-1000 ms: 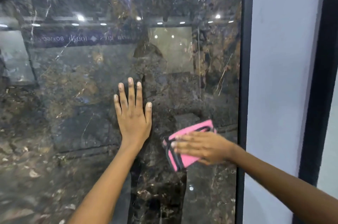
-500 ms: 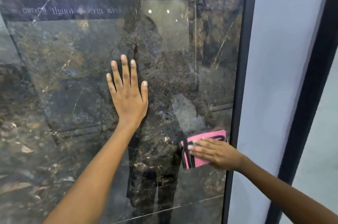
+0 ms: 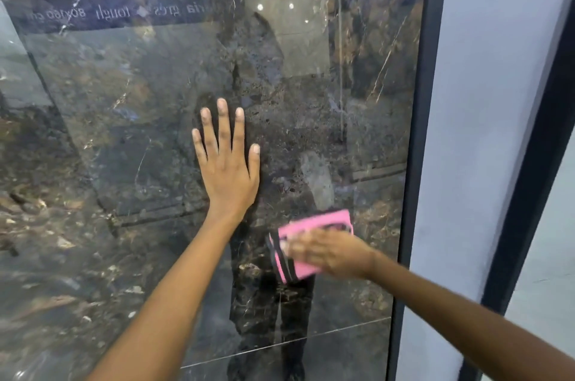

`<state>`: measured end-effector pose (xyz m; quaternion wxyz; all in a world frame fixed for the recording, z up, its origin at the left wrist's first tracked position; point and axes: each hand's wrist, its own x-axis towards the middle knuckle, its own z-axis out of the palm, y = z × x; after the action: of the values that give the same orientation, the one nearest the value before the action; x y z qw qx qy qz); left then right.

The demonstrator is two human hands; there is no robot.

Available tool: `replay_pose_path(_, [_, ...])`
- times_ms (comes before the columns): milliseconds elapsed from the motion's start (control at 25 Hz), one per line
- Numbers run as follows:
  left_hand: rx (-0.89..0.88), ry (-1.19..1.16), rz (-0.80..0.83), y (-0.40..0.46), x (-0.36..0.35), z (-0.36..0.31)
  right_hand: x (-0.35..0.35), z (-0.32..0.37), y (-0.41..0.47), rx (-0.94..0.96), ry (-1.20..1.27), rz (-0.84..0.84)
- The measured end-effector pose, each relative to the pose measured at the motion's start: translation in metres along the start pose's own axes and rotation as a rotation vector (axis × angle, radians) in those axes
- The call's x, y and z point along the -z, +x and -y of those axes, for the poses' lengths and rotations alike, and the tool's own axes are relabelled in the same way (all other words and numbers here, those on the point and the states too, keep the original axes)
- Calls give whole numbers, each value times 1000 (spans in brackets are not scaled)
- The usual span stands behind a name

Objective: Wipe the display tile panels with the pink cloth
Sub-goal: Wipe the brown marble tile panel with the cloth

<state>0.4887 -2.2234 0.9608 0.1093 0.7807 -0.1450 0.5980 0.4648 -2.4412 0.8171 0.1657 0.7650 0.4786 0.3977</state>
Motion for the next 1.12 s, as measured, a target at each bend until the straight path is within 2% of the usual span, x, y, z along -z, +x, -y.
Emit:
replay_pose_path(40, [-16,-11,21,-18,0,3,-11,17,-23,85,-3,133])
replay_pose_path(120, [-31,-22,80,-66,-2,6,-6,7,-45,85,107,172])
replay_pose_path(200, [-54,14,132,-113,-9,9,34,-42,-30,-126,125,-2])
replay_pose_path(320, [-14,45,153,-146,-23,10,90,-125,-8,-645,-20,-487])
replay_pose_path(360, [5,40,143,-149,-26,9,89,-128,-8,-777,-18,-573])
replay_pose_path(400, [16,39,130,-150,-28,9,76,-114,-15,-809,-8,-583])
replay_pose_path(440, [21,41,121,-150,-30,10,53,-86,-29,-750,11,-506])
replay_pose_path(480, [21,42,116,-151,-31,11,26,-51,-51,-627,29,-338])
replay_pose_path(600, [-1,29,101,-155,-34,13,-25,34,-120,-172,-28,265])
replay_pose_path(640, [-2,29,92,-155,-35,13,-28,36,-128,-94,-17,272])
replay_pose_path(680, [0,29,82,-154,-36,13,-23,24,-125,-71,13,192])
replay_pose_path(720, [1,25,72,-152,-37,12,-12,5,-110,-125,52,75])
replay_pose_path(760, [2,17,64,-151,-36,11,7,-20,-90,-270,96,-64])
replay_pose_path(880, [-3,24,55,-152,-38,11,40,-74,-55,-834,86,-509])
replay_pose_path(920, [-7,31,52,-154,-39,11,33,-66,-57,-958,79,-561])
replay_pose_path(960, [-20,34,43,-156,-41,10,16,-43,-68,-1037,91,-540])
replay_pose_path(1080, [-45,70,31,-153,-45,11,-47,68,-121,-1179,273,-231])
replay_pose_path(1120, [-38,74,33,-152,-45,11,-59,96,-130,-1275,356,-192])
